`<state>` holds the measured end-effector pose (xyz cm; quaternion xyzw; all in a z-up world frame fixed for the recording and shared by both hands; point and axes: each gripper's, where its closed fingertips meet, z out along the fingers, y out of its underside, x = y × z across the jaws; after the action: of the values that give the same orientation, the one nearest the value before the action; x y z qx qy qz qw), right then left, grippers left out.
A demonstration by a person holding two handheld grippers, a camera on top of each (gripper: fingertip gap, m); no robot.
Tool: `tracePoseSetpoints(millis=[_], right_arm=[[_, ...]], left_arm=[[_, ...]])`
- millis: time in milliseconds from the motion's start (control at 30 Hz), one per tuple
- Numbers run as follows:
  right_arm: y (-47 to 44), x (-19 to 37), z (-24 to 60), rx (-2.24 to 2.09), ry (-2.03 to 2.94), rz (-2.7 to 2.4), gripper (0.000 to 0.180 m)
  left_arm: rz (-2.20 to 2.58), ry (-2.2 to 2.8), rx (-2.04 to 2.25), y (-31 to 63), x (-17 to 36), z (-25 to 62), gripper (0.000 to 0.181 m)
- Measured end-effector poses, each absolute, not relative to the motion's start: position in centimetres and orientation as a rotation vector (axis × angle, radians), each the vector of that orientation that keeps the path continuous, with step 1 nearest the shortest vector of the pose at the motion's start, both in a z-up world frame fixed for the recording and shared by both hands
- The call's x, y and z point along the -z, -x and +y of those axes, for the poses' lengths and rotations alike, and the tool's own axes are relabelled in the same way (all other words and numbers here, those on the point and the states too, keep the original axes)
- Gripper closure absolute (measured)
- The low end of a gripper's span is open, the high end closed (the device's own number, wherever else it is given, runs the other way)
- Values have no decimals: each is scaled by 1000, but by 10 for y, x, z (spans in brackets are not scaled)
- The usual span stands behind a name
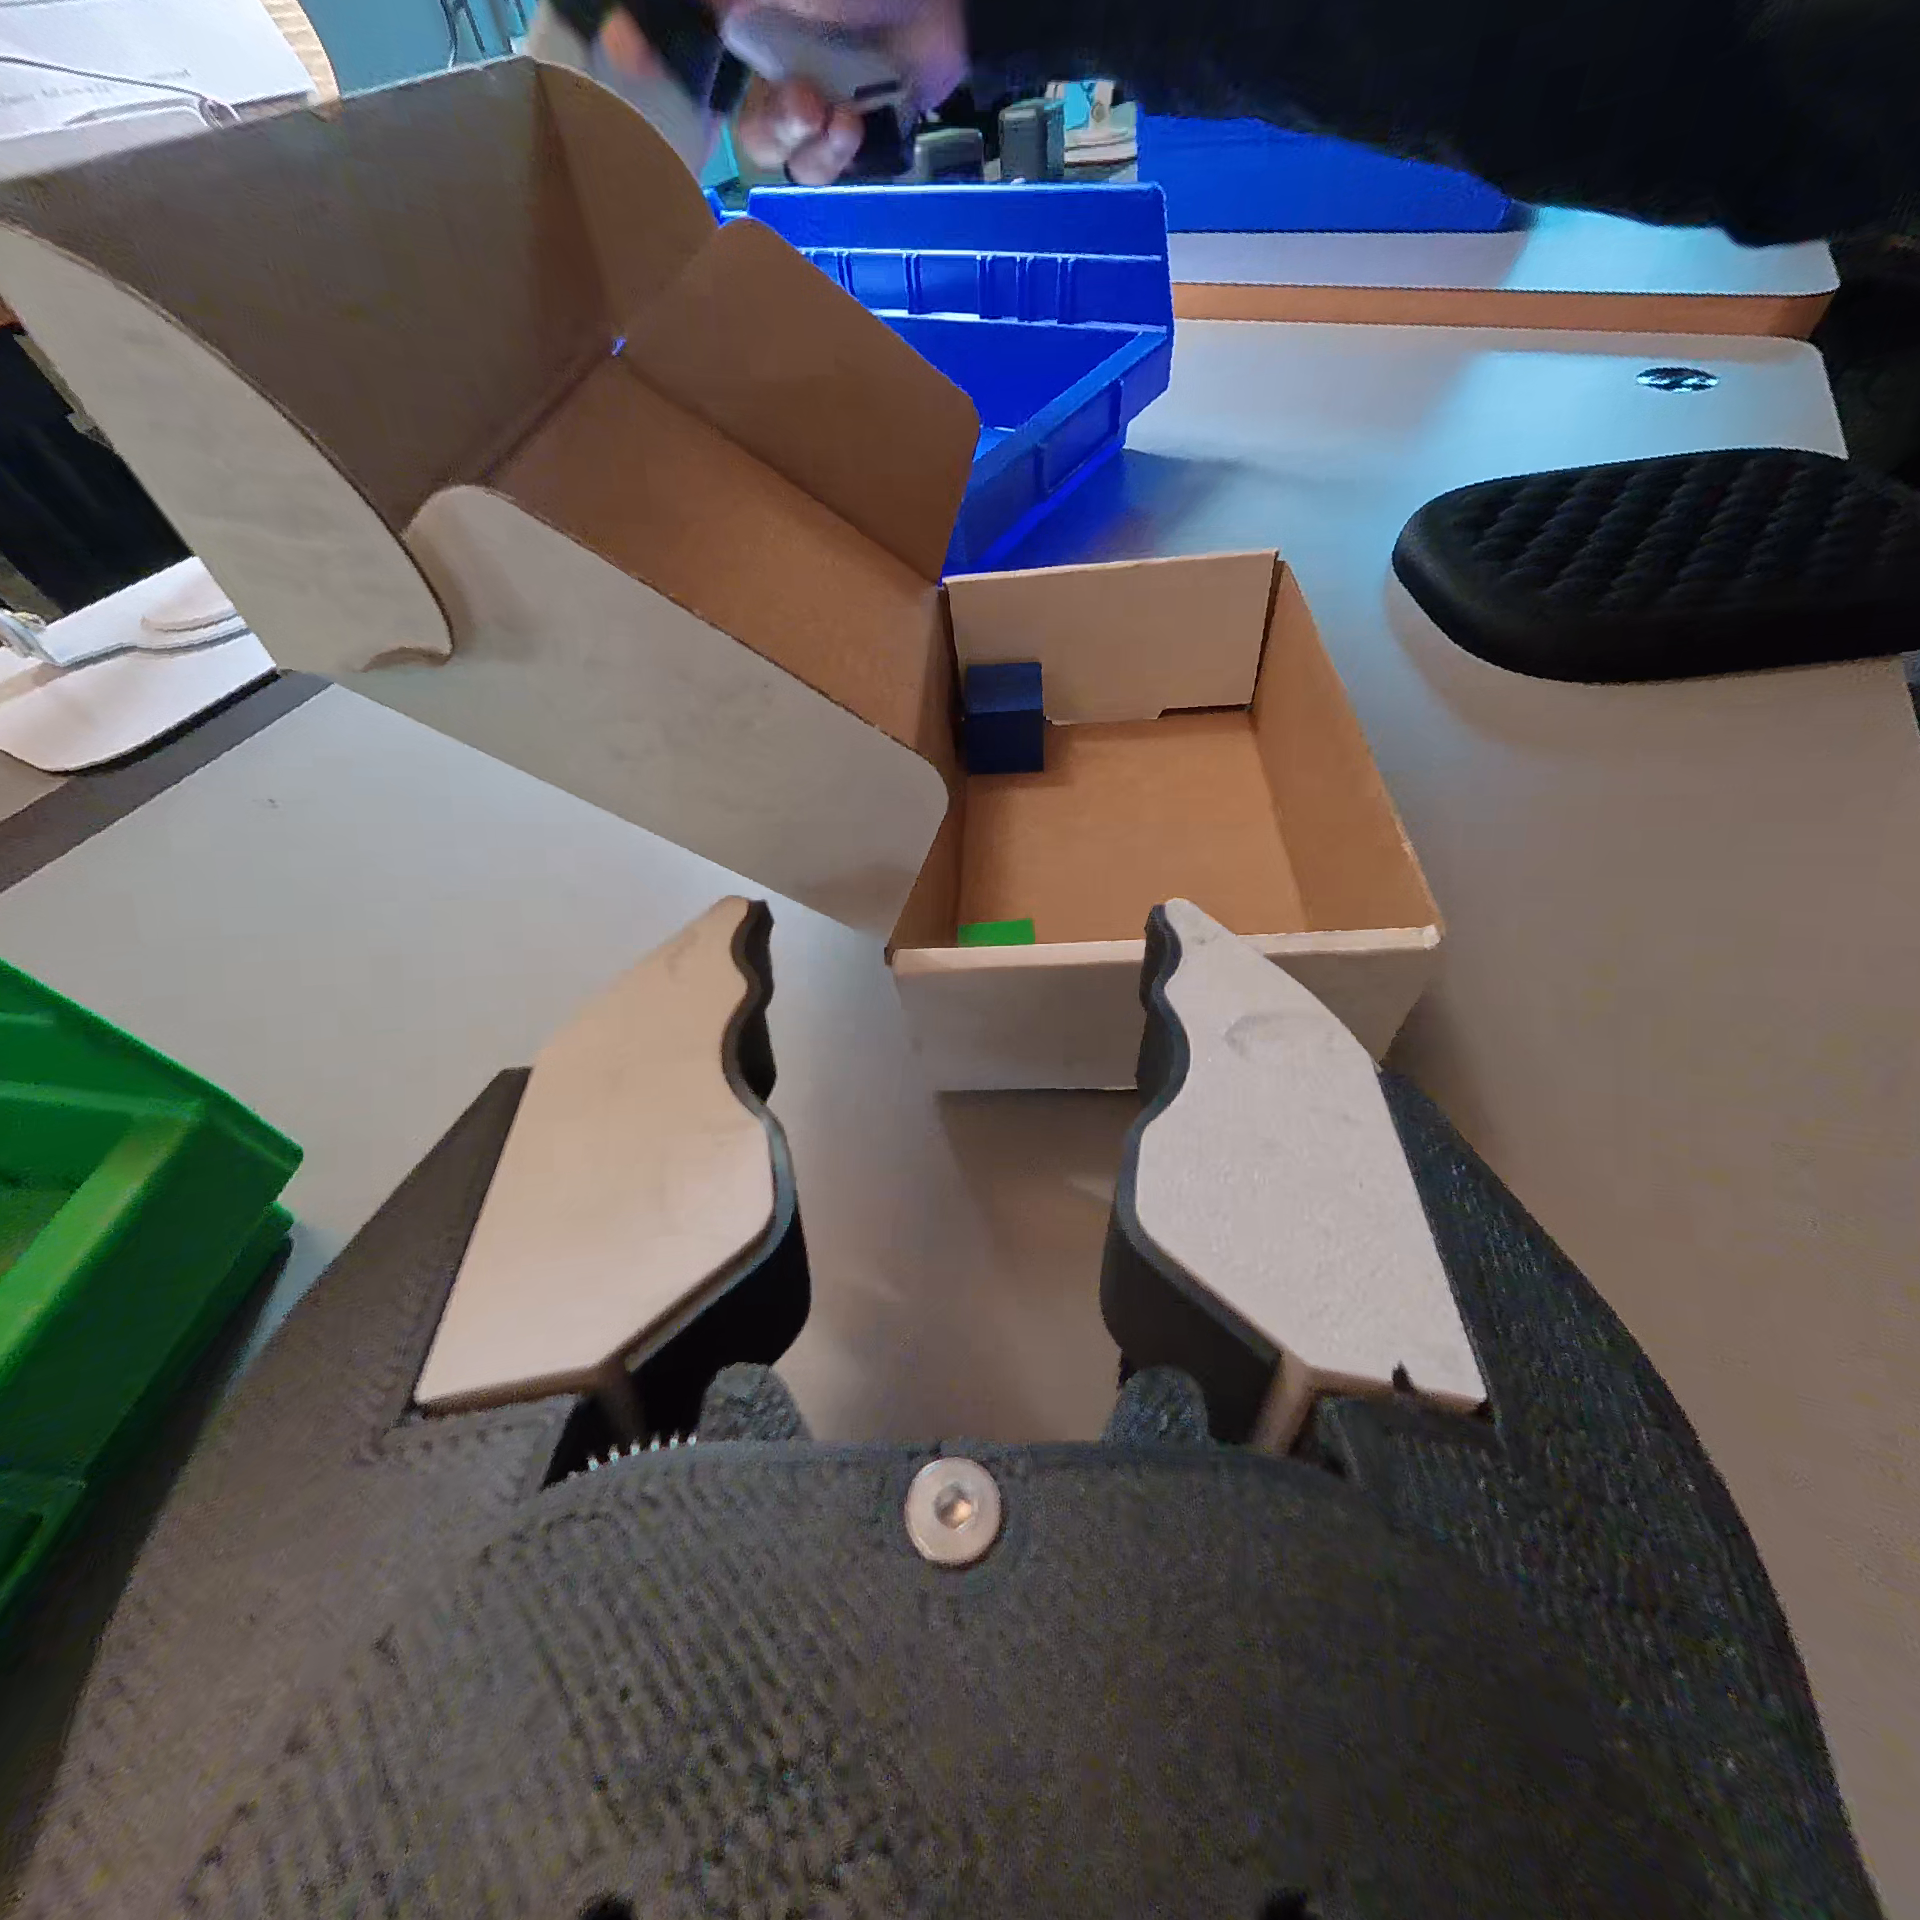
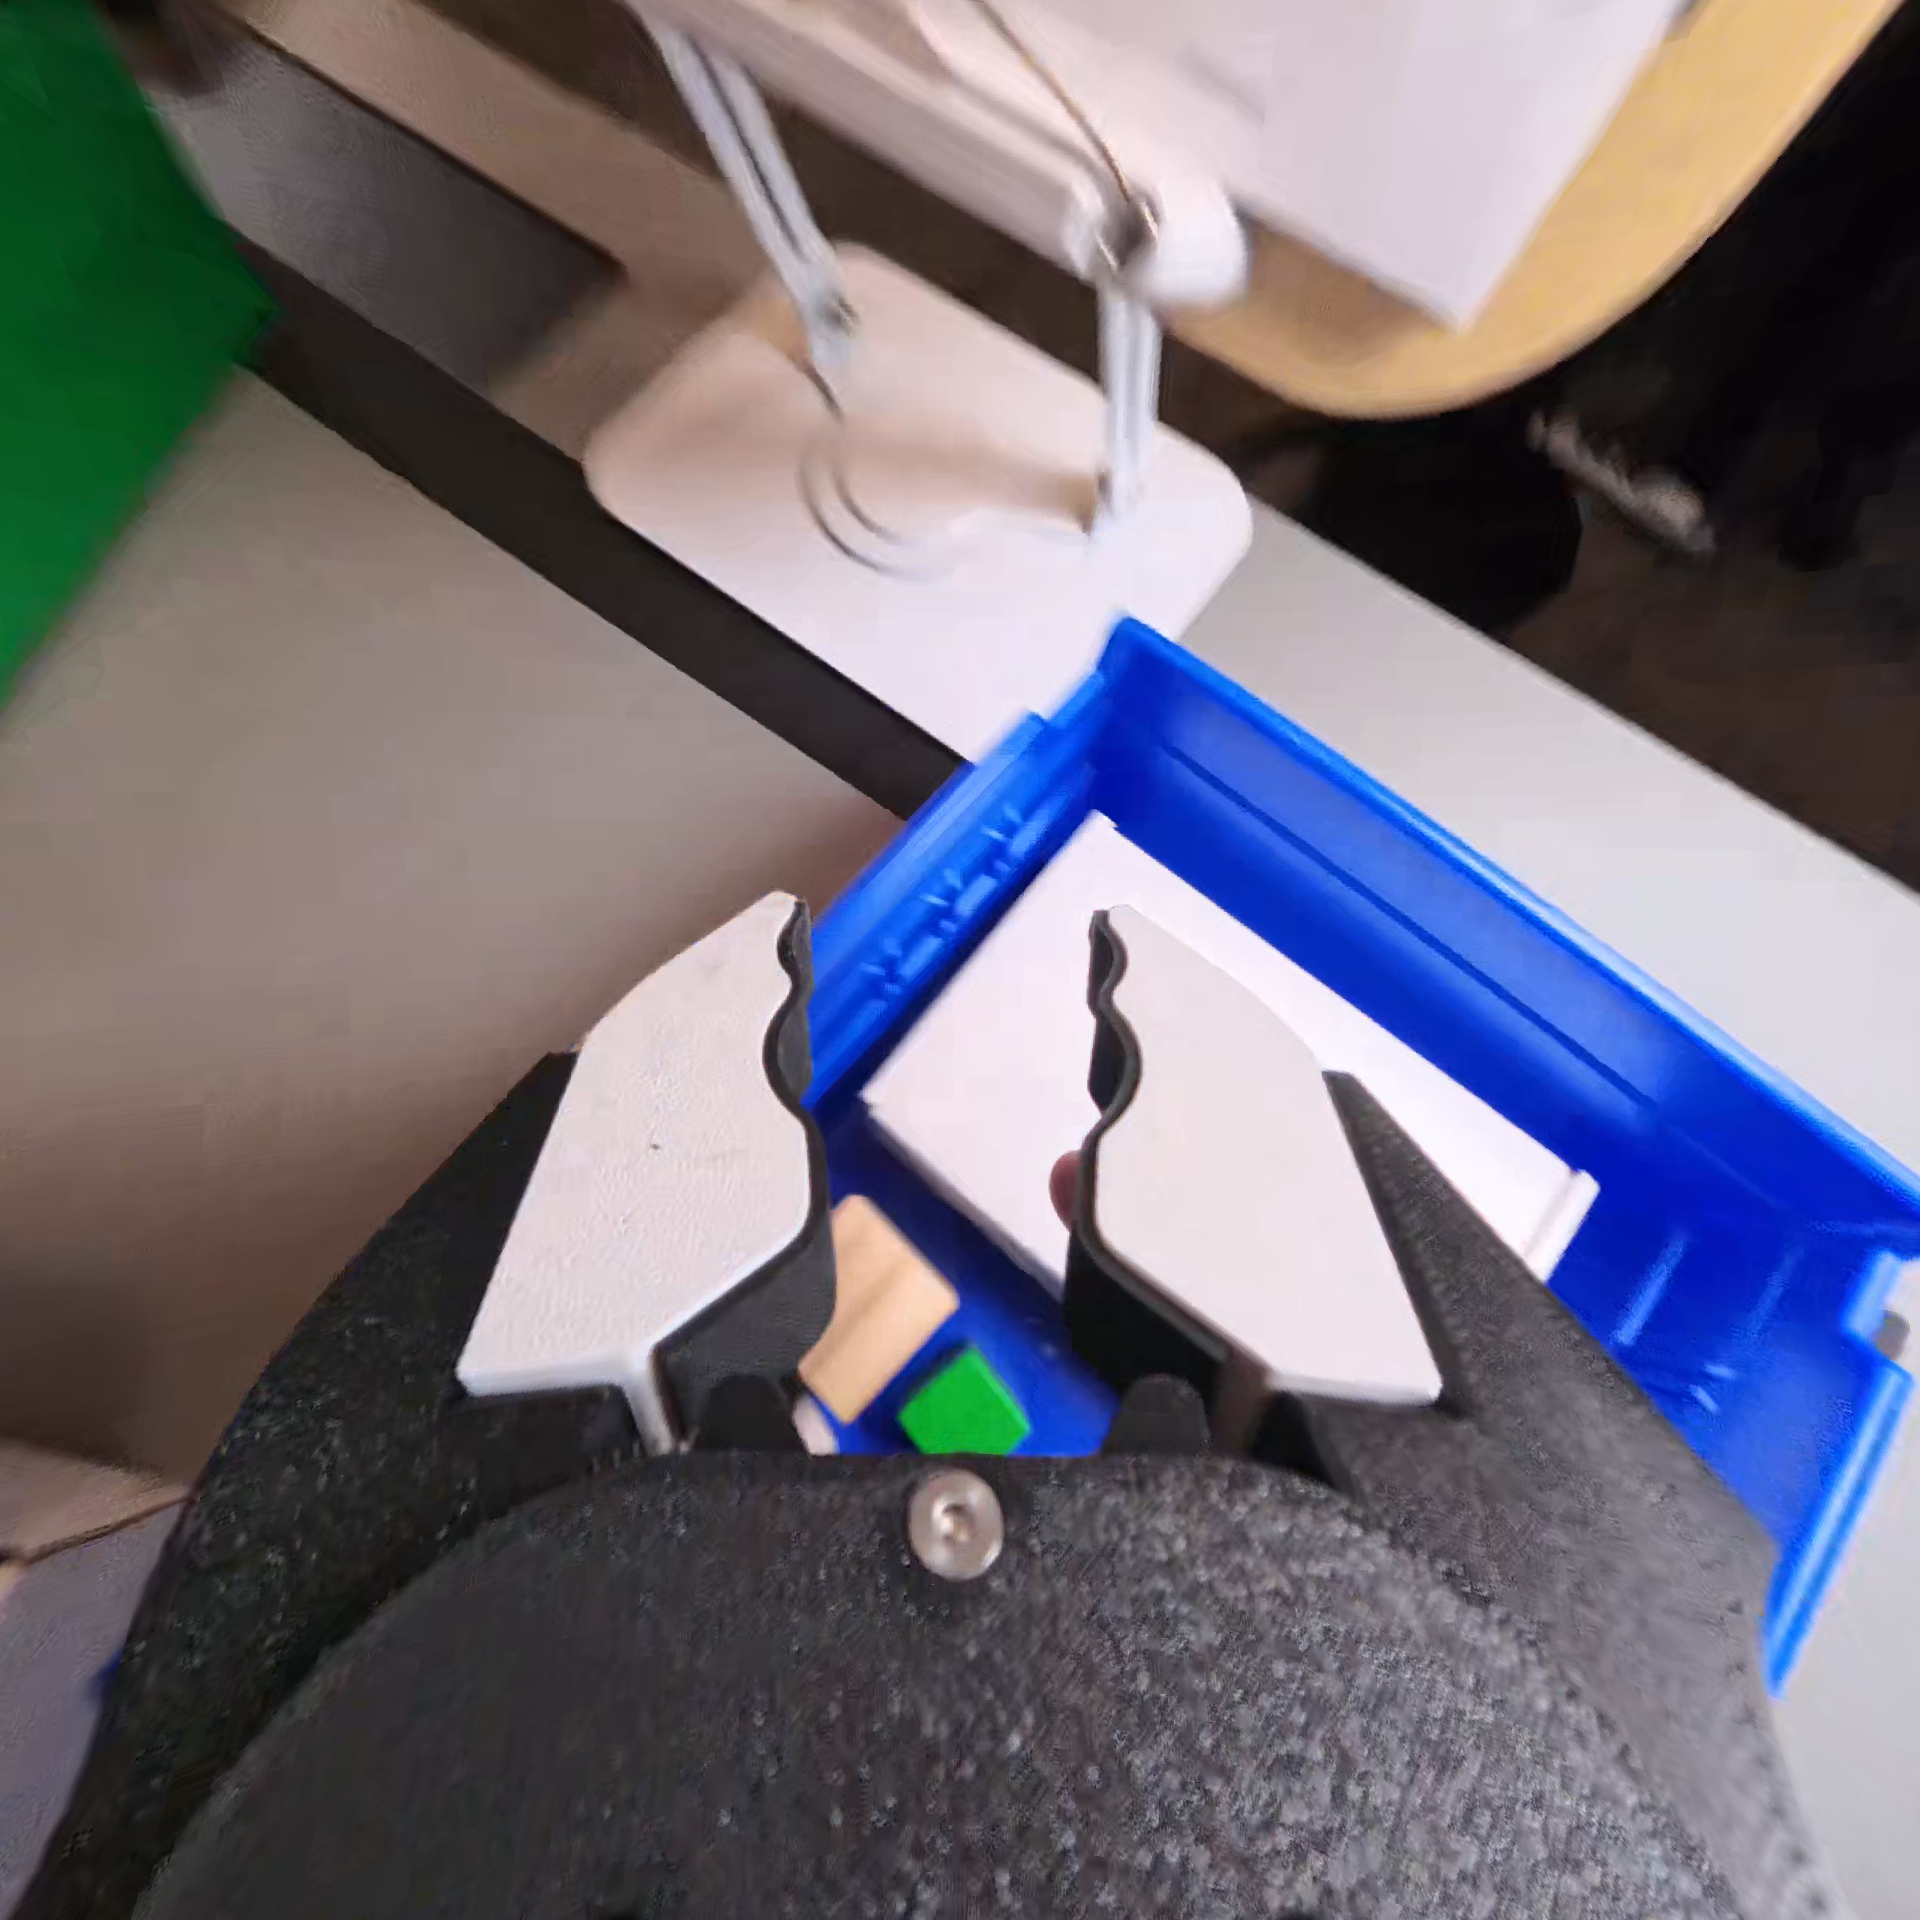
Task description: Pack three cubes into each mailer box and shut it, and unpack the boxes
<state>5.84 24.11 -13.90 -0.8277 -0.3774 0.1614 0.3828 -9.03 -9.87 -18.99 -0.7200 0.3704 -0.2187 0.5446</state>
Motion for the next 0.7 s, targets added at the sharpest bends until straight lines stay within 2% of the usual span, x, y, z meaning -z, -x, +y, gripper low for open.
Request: tracePoseSetpoints(millis=[100,233,333,433,600,700], right_arm=[[-38,85,171,-532,1854,-1098,130],[-12,64,51,-573,1640,-1443,133],[8,86,-23,-505,1554,-1727,133],[16,122,-61,-398,1589,-1905,136],[0,196,-57,18,1585,-2218,138],[-7,220,-45,274,1522,-2339,136]], left_arm=[[882,1703,526,90,188,-100,112],[910,1706,542,86,188,-104,106],[933,1709,554,83,189,-108,99],[946,1707,542,82,188,-111,94],[980,1680,518,78,186,-117,95],[1001,1677,505,77,188,-119,96]])
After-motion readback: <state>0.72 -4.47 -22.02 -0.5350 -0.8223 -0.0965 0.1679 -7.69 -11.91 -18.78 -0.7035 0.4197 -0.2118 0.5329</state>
